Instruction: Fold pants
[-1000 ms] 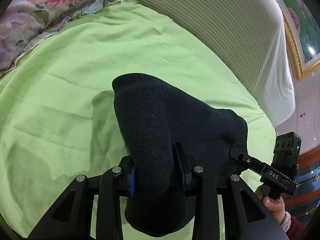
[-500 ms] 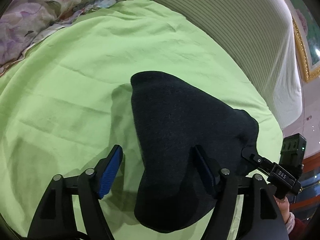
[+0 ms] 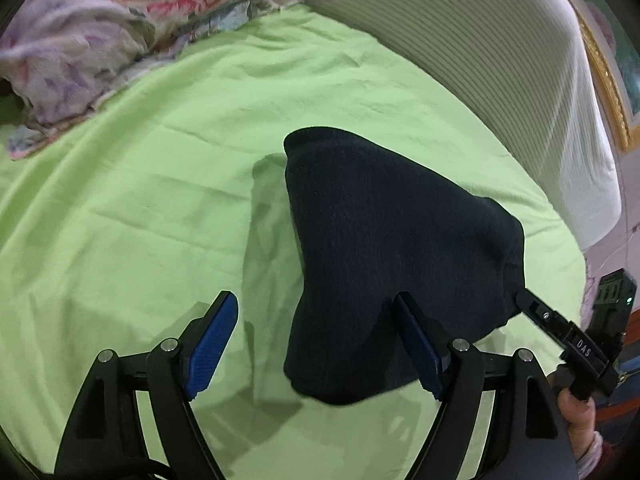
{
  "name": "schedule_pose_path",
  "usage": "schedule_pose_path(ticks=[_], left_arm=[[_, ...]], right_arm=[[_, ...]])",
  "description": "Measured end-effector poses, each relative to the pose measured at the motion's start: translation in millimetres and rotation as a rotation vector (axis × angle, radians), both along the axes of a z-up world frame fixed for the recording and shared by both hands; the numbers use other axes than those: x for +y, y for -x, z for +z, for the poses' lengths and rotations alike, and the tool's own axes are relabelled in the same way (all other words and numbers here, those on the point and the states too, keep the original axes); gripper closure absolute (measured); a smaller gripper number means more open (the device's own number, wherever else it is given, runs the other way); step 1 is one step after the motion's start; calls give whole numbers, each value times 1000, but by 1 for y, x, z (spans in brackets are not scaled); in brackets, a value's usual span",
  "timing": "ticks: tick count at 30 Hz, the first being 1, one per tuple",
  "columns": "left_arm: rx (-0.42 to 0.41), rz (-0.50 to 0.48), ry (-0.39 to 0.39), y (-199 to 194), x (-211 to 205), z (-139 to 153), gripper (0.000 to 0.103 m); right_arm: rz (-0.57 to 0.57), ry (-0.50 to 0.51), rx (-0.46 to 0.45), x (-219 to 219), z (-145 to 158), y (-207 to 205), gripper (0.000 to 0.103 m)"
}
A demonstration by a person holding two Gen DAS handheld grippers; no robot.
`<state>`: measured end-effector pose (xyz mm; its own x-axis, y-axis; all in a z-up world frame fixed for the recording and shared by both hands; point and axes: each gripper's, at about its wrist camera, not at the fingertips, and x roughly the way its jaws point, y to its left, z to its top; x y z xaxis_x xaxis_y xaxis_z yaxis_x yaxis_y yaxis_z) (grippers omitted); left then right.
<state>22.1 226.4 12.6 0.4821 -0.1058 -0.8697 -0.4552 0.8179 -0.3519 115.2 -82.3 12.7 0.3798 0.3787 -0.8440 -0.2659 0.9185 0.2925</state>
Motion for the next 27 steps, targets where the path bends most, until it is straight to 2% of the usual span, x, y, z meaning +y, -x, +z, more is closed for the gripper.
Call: schedule_pose_path(ticks=[7, 10, 15, 21, 27], left_arm=[[-8, -16, -89, 21, -20, 15, 22], [-19, -11, -101, 29, -27, 19, 22], [-56, -13, -152, 43, -41, 31, 21], [-93, -35, -221, 51, -60, 39, 20], [-139, -36, -275, 58, -72, 41, 20]], right_arm=[[-13, 12, -74, -2, 20, 21, 30], [33, 23, -133, 9, 31, 38, 28], [129, 54, -252, 27, 43, 66, 18], [203, 89, -295, 45, 40, 83, 11], [241, 123, -326, 55, 29, 95, 11]])
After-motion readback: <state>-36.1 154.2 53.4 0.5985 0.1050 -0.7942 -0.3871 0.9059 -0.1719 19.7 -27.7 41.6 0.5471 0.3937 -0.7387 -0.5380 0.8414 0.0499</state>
